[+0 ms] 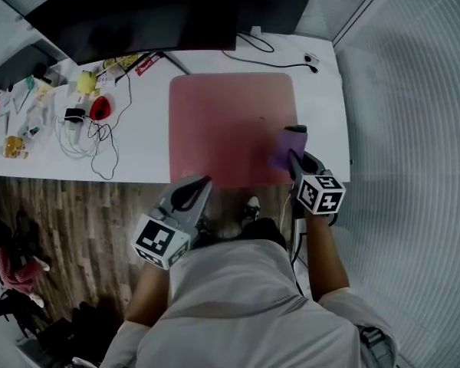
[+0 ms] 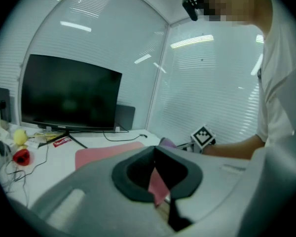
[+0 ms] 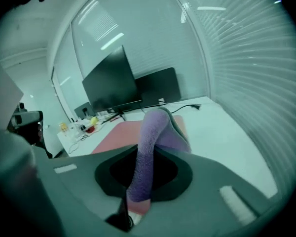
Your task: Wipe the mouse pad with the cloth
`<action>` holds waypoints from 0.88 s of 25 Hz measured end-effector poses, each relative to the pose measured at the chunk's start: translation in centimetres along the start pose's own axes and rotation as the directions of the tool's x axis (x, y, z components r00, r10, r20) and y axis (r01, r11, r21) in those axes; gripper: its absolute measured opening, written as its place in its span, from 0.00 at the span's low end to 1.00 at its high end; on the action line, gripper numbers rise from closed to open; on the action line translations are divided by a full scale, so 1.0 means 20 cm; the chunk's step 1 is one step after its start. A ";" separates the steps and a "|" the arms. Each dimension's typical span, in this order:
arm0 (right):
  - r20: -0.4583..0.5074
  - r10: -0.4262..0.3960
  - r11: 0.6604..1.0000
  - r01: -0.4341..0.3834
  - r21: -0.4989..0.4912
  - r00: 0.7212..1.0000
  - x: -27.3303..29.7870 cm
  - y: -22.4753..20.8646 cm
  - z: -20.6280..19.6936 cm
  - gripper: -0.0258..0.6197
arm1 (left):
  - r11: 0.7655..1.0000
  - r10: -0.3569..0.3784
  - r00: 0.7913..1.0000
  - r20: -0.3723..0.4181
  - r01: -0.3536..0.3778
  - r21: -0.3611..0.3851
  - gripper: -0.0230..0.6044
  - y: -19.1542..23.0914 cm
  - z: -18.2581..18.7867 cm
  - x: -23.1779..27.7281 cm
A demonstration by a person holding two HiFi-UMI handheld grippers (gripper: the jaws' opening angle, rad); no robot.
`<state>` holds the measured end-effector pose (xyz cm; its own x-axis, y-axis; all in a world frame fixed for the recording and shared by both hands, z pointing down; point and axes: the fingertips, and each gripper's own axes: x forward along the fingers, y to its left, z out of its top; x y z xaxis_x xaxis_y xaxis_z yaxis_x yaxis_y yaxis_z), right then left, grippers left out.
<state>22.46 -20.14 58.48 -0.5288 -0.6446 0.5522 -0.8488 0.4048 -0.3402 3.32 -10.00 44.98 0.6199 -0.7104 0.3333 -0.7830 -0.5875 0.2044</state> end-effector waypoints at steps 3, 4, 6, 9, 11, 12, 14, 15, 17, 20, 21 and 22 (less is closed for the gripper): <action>-0.026 0.112 0.994 -0.112 -0.005 0.993 0.15 0.43 -0.06 0.12 | 0.999 0.051 0.998 0.020 -0.051 -0.012 0.04 0.14 -0.03 -0.26; -0.042 0.149 0.989 -0.149 -0.007 0.988 0.20 0.59 -0.09 0.12 | 0.997 0.074 0.997 0.025 -0.074 -0.016 0.04 0.20 -0.04 -0.36; -0.076 0.228 0.973 -0.230 -0.014 0.971 0.30 0.89 -0.15 0.12 | 0.992 0.123 0.992 0.032 -0.122 -0.029 0.04 0.31 -0.08 -0.55; -0.137 0.338 0.937 -0.346 -0.042 0.931 0.44 1.32 -0.28 0.12 | 0.981 0.191 0.981 0.035 -0.189 -0.049 0.04 0.44 -0.16 -0.83; -0.196 0.395 0.906 -0.415 -0.076 0.898 0.53 1.58 -0.41 0.12 | 0.971 0.231 0.973 0.032 -0.228 -0.065 0.04 0.50 -0.23 -0.99; -0.228 0.414 0.891 -0.443 -0.093 0.881 0.57 1.69 -0.48 0.12 | 0.966 0.249 0.968 0.033 -0.247 -0.074 0.04 0.52 -0.26 -1.07; -0.275 0.435 0.871 -0.478 -0.110 0.857 0.66 1.87 -0.60 0.12 | 0.956 0.284 0.958 0.039 -0.279 -0.092 0.04 0.58 -0.32 -1.20; -0.292 0.438 0.869 -0.484 -0.106 0.850 0.70 1.93 -0.65 0.12 | 0.951 0.298 0.954 0.040 -0.293 -0.099 0.04 0.60 -0.35 -1.25; -0.319 0.415 0.882 -0.463 -0.088 0.852 0.77 1.98 -0.73 0.12 | 0.945 0.315 0.948 0.044 -0.309 -0.108 0.04 0.63 -0.38 -1.33; -0.345 0.332 0.923 -0.378 -0.074 0.878 0.81 1.88 -0.79 0.12 | 0.946 0.314 0.947 0.063 -0.306 -0.109 0.04 0.60 -0.37 -1.37; -0.346 0.311 0.933 -0.354 -0.067 0.885 0.80 1.83 -0.79 0.12 | 0.946 0.312 0.948 0.069 -0.304 -0.110 0.04 0.59 -0.37 -1.38; -0.345 0.293 0.941 -0.333 -0.062 0.891 0.79 1.78 -0.79 0.12 | 0.947 0.311 0.948 0.071 -0.302 -0.113 0.04 0.57 -0.37 -1.38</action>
<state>-15.97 -5.61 67.12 -0.7188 -0.2319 0.6554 -0.6220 0.6357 -0.4572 -23.11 5.73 44.91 0.3477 -0.8836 0.3138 -0.9342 -0.2977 0.1969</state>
